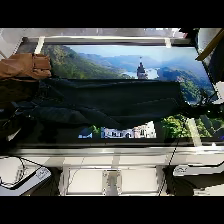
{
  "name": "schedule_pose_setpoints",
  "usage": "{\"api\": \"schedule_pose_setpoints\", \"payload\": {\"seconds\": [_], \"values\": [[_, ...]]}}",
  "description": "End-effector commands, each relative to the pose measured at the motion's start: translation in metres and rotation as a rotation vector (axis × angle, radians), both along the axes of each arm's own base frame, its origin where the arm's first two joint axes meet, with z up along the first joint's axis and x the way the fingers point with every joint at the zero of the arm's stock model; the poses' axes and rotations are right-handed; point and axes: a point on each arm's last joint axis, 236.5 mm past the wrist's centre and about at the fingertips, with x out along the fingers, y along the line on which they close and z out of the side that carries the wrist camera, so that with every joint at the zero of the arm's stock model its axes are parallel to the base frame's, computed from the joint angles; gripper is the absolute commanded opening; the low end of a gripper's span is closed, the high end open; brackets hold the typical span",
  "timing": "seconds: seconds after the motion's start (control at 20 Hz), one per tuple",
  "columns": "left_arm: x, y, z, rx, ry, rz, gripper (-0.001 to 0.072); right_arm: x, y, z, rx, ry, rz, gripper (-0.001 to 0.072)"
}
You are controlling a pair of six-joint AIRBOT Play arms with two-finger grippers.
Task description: Fold the clothes and pants, and hang the long-sleeved shirts on hangers.
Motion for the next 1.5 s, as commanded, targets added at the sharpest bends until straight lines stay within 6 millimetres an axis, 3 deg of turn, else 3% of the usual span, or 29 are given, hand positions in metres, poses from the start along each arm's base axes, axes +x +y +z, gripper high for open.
{"api": "schedule_pose_setpoints", "payload": {"seconds": [0.0,0.3,0.5,0.6,0.65,0.75,0.9,1.05,1.15,1.25,1.35,1.45], "values": [[-0.001,-0.001,0.000,-0.003,0.003,-0.003,0.0021,0.008,-0.002,-0.004,-0.018,-0.046,0.017,0.0394],[-0.001,-0.001,0.000,-0.003,0.003,-0.003,0.0020,0.024,0.013,0.005,0.016,-0.128,0.059,0.0394],[-0.001,-0.002,0.000,-0.005,0.004,-0.004,0.0021,0.029,0.033,-0.007,0.049,-0.113,0.087,0.0378],[-0.002,-0.002,0.000,-0.008,0.007,-0.007,0.0021,0.030,0.037,-0.004,0.059,-0.113,0.099,0.0026],[-0.002,-0.003,-0.001,-0.009,0.007,-0.007,0.0021,0.029,0.039,0.001,0.076,-0.109,0.119,0.0022],[-0.003,-0.005,0.000,-0.019,0.011,-0.013,0.0020,0.026,0.047,0.023,0.132,-0.099,0.186,0.0022],[-0.008,-0.010,0.006,-0.023,0.031,-0.040,0.0021,0.012,0.053,0.088,0.225,-0.098,0.283,0.0022],[-0.011,-0.007,0.018,0.016,0.025,-0.050,0.0020,-0.033,0.070,0.171,0.311,-0.035,0.334,0.0022],[-0.011,-0.007,0.022,0.024,0.016,-0.050,0.0020,-0.061,0.084,0.212,0.286,-0.036,0.367,0.0022],[-0.011,-0.007,0.023,0.026,0.015,-0.051,0.0021,-0.069,0.091,0.241,0.198,-0.119,0.365,0.0022],[-0.016,-0.003,0.020,0.048,0.039,-0.055,0.0020,-0.067,0.090,0.261,0.106,-0.202,0.326,0.0022],[-0.021,0.002,0.016,0.074,0.066,-0.060,0.0020,-0.040,0.057,0.265,-0.023,-0.272,0.153,0.0020]]}}
